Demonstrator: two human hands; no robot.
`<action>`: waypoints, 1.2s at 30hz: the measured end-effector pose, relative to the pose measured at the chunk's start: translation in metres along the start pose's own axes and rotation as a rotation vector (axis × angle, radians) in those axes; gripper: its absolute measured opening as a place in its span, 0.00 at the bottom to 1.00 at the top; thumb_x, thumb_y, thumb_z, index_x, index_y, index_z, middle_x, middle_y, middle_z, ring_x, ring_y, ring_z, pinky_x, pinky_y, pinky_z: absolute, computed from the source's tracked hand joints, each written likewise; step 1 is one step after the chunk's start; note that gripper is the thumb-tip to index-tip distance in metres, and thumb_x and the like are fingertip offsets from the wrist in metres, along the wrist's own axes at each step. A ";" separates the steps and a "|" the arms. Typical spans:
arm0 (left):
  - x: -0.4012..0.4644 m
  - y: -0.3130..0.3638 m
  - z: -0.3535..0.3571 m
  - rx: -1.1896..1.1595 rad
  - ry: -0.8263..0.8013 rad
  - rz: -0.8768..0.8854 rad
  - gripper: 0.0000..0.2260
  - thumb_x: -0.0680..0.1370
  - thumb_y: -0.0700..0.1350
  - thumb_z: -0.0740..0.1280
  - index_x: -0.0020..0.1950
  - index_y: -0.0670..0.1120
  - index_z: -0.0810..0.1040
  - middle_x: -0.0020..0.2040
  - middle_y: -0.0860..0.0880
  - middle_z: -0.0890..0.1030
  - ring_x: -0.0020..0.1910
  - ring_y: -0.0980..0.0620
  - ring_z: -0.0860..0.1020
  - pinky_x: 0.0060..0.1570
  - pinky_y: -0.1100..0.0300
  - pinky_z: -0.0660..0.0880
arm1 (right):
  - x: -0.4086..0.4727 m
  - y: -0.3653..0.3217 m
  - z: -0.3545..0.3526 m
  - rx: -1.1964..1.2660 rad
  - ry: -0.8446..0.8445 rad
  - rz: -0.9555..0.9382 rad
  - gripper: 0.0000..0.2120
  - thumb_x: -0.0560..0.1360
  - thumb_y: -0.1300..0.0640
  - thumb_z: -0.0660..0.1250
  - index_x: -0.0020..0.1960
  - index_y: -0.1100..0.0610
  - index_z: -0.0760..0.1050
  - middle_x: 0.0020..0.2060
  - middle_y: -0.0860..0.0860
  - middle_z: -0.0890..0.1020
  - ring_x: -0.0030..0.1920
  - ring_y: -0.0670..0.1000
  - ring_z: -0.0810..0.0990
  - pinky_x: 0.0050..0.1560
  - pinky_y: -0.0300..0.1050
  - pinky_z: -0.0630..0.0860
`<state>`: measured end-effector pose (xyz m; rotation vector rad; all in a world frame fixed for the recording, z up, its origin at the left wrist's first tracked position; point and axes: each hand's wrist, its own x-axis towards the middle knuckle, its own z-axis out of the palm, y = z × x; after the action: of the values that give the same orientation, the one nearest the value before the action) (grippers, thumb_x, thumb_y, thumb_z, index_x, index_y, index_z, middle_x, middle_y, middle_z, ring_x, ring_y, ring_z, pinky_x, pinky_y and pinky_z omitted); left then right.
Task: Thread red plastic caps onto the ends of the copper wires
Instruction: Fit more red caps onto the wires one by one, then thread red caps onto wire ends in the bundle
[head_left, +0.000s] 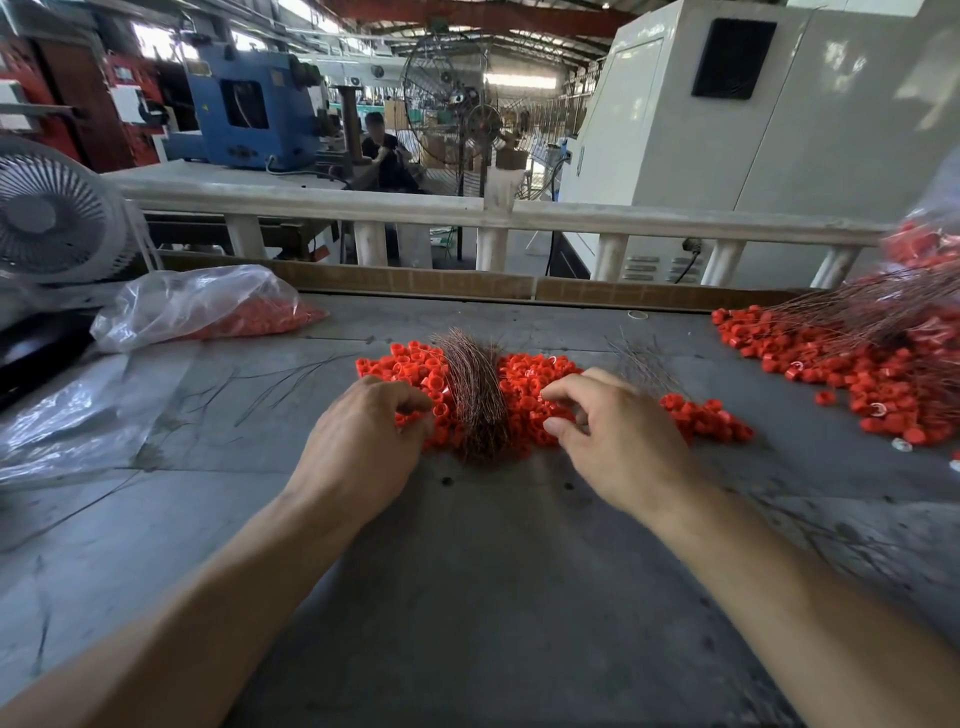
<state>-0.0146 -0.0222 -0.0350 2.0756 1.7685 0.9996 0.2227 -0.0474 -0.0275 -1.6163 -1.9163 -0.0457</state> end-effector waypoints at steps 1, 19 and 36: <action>0.001 0.000 0.000 -0.001 0.001 -0.001 0.05 0.78 0.52 0.71 0.53 0.58 0.83 0.46 0.59 0.75 0.46 0.55 0.76 0.45 0.59 0.68 | 0.001 -0.001 0.001 -0.005 0.002 -0.005 0.12 0.77 0.53 0.73 0.60 0.49 0.81 0.46 0.39 0.74 0.48 0.44 0.75 0.50 0.43 0.74; -0.002 0.017 0.004 0.043 0.003 0.151 0.07 0.73 0.57 0.74 0.42 0.56 0.83 0.38 0.59 0.80 0.36 0.64 0.74 0.34 0.71 0.63 | 0.004 -0.026 0.012 0.025 0.038 -0.230 0.07 0.77 0.56 0.73 0.55 0.52 0.84 0.50 0.46 0.82 0.56 0.50 0.78 0.56 0.51 0.77; -0.020 0.042 -0.016 -0.289 0.215 0.317 0.08 0.79 0.53 0.69 0.42 0.53 0.80 0.36 0.56 0.78 0.37 0.56 0.76 0.34 0.68 0.68 | 0.003 -0.034 0.002 0.502 0.146 -0.256 0.03 0.78 0.63 0.72 0.50 0.59 0.85 0.50 0.49 0.85 0.52 0.47 0.83 0.55 0.43 0.79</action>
<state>0.0075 -0.0547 -0.0057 2.1631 1.3004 1.5165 0.1910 -0.0524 -0.0150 -1.0077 -1.8251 0.1926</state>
